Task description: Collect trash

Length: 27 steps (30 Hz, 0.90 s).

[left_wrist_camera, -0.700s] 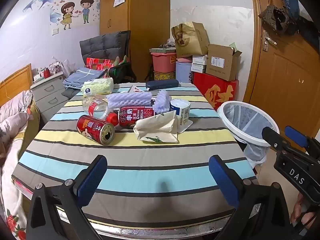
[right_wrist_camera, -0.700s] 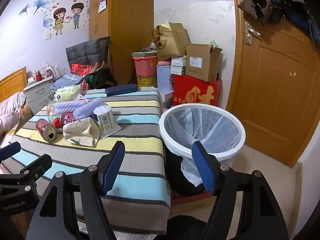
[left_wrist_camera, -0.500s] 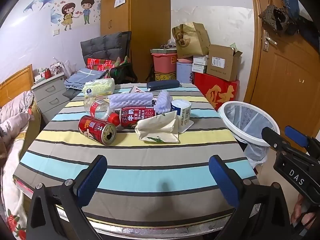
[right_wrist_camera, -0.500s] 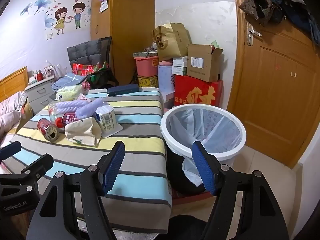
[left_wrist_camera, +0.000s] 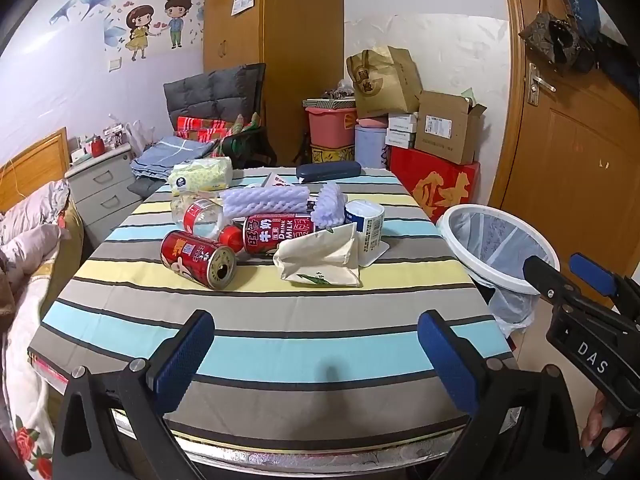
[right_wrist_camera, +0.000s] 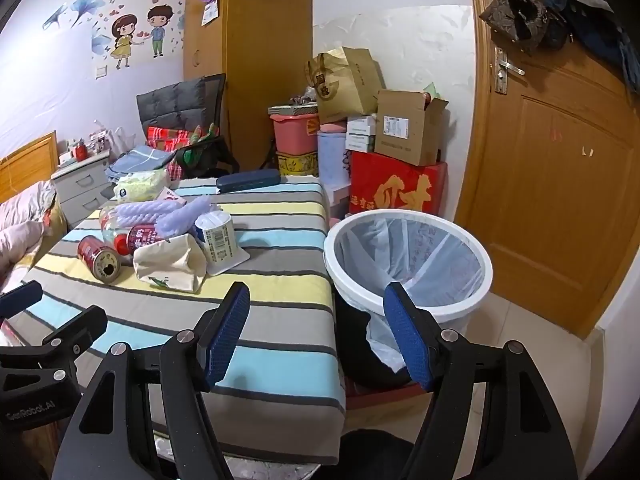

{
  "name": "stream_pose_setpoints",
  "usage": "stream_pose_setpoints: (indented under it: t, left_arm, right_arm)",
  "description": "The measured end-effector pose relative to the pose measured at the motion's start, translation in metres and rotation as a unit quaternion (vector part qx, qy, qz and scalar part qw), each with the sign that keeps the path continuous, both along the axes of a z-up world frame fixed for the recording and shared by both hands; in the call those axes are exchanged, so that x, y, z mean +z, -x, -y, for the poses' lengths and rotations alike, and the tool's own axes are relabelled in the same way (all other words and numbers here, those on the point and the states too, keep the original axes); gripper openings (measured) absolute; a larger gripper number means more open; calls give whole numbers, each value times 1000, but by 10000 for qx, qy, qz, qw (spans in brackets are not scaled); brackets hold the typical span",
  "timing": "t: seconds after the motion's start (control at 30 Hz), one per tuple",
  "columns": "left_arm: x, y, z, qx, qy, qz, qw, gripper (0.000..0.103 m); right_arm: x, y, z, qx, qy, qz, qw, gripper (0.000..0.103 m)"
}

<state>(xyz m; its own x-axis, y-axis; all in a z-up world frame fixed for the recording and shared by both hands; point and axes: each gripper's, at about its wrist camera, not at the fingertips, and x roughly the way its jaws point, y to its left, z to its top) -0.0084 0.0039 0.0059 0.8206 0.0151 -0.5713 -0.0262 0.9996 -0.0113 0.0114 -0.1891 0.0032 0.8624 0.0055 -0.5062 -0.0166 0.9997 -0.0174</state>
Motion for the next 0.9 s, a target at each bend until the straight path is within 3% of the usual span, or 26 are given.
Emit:
stream_pose_setpoints:
  t: [0.9]
  left_arm:
    - [0, 1, 1, 24, 8, -10, 10000, 103]
  right_arm:
    - [2, 0, 0, 7, 5, 23, 10000, 71]
